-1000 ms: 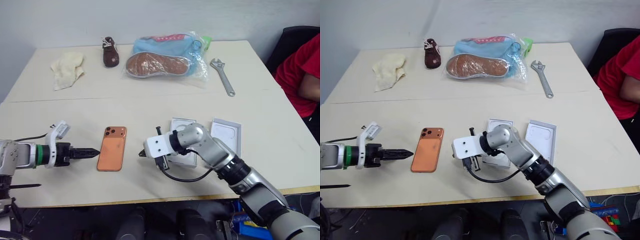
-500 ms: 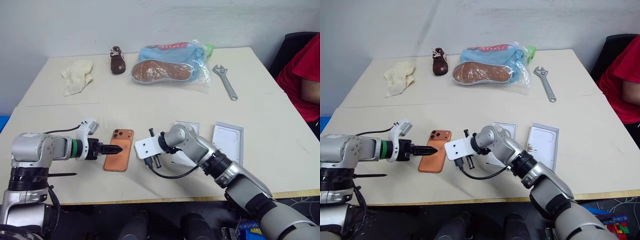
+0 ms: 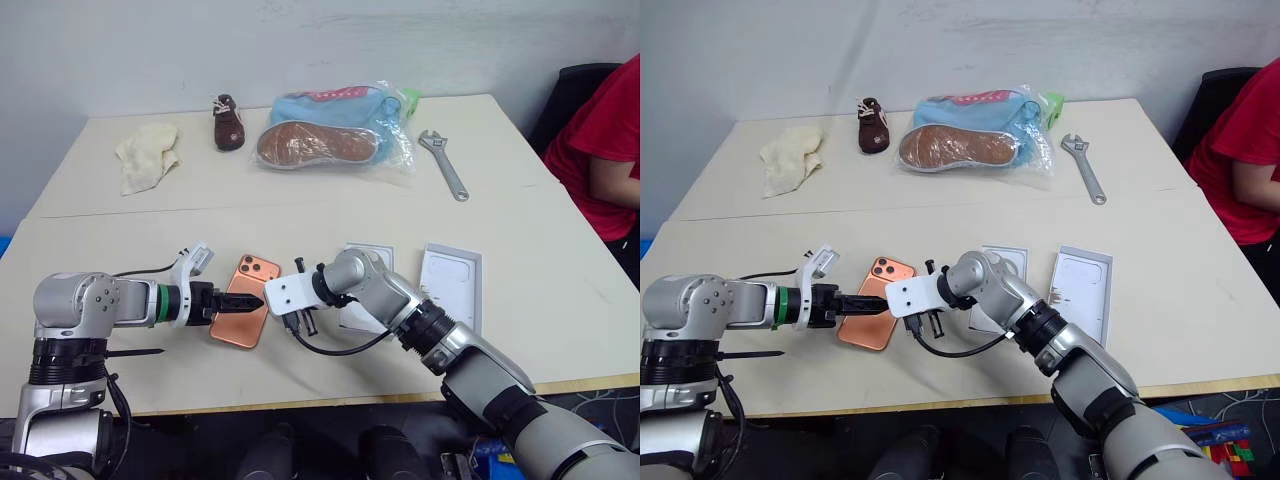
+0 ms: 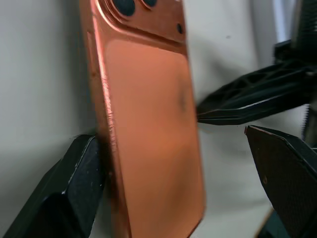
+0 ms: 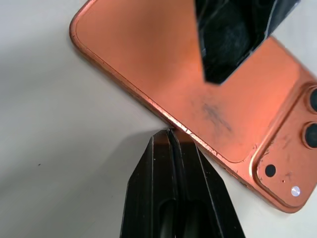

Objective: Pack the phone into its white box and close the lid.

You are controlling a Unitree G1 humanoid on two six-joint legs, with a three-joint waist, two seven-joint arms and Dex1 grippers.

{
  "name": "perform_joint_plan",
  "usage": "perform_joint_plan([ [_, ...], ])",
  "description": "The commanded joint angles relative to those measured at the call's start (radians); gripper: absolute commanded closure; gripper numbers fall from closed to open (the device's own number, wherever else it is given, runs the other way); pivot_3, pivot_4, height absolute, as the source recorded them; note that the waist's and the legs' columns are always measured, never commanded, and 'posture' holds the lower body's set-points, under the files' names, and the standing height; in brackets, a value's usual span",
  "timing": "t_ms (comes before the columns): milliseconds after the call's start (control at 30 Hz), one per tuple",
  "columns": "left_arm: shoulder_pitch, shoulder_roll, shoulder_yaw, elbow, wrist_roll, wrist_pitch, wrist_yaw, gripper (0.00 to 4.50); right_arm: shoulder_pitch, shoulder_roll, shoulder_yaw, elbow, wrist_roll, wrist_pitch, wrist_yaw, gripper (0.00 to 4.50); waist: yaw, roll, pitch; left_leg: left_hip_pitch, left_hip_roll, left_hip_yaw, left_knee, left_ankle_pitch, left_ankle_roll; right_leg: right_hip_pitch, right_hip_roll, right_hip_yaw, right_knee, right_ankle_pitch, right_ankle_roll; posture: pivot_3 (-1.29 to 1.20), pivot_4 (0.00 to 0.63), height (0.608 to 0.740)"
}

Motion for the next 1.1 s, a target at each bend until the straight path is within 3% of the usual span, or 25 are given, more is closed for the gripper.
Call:
perform_joint_plan([
  [33, 0.032, -0.057, -0.057, 0.138, -0.181, 0.070, 0.049, 0.03, 0.006, 0.023, -0.031, -0.025, 0.023, 0.024, -0.011, 4.50, 0.000, 0.000, 0.000, 0.000, 0.000, 0.000, 0.000, 0.000, 0.000, 0.000, 0.000, 0.000, 0.000, 0.000, 0.000, 0.00, 0.150, 0.740],
  [133, 0.037, -0.038, -0.059, 0.145, -0.226, 0.070, 0.109, 0.03, 0.017, 0.005, -0.033, -0.041, 0.022, 0.028, -0.010, 4.50, -0.001, -0.005, 0.000, -0.001, 0.001, 0.000, 0.000, -0.001, 0.000, -0.001, 0.000, 0.000, -0.001, 0.000, 0.000, 0.00, 0.150, 0.740],
  [267, 0.034, -0.011, -0.039, 0.181, -0.267, 0.070, 0.154, 0.82, 0.037, -0.028, -0.042, -0.067, 0.017, 0.017, -0.004, 4.50, -0.001, -0.007, 0.001, -0.002, 0.001, -0.001, -0.001, -0.002, 0.000, -0.001, 0.000, 0.000, -0.003, 0.000, 0.000, 0.00, 0.150, 0.740],
  [467, 0.025, 0.056, -0.045, 0.195, -0.370, 0.070, 0.152, 2.78, 0.075, -0.061, -0.083, -0.157, 0.067, 0.023, 0.005, 4.50, -0.011, -0.019, 0.007, -0.009, 0.001, -0.001, -0.002, -0.002, -0.004, -0.010, 0.001, 0.000, -0.002, 0.000, 0.000, 0.00, 0.150, 0.740],
  [633, 0.029, 0.067, -0.031, 0.173, -0.426, 0.070, 0.142, 4.24, 0.132, -0.094, -0.214, -0.392, 0.235, 0.220, 0.049, 4.50, -0.023, -0.023, 0.009, -0.026, 0.001, -0.001, 0.000, 0.003, -0.004, -0.021, 0.002, 0.000, 0.000, 0.000, 0.000, 0.00, 0.150, 0.740],
  [767, 0.032, 0.036, -0.014, 0.139, -0.473, 0.070, 0.153, 4.39, 0.205, -0.210, -0.348, -0.649, 0.363, 0.470, 0.068, 4.50, -0.014, -0.023, 0.010, -0.038, 0.002, -0.001, 0.001, 0.005, -0.004, -0.032, 0.001, -0.001, 0.001, 0.000, 0.000, 0.00, 0.150, 0.740],
  [867, 0.005, -0.006, 0.008, 0.149, -0.531, 0.070, 0.183, 4.39, 0.287, -0.343, -0.491, -0.847, 0.492, 0.650, 0.089, 3.95, 0.002, -0.024, 0.010, -0.038, 0.001, -0.001, 0.001, 0.004, -0.003, -0.031, 0.000, -0.001, -0.002, 0.000, 0.000, 0.00, 0.150, 0.740],
  [1100, -0.092, -0.134, 0.060, 0.180, -0.704, 0.070, 0.328, 4.39, 0.517, -0.609, -0.782, -1.099, 0.658, 0.800, 0.082, 1.64, 0.018, -0.030, 0.015, -0.041, 0.002, -0.001, 0.001, 0.001, -0.005, -0.030, 0.000, -0.002, -0.007, 0.001, 0.001, 0.00, 0.150, 0.740],
])
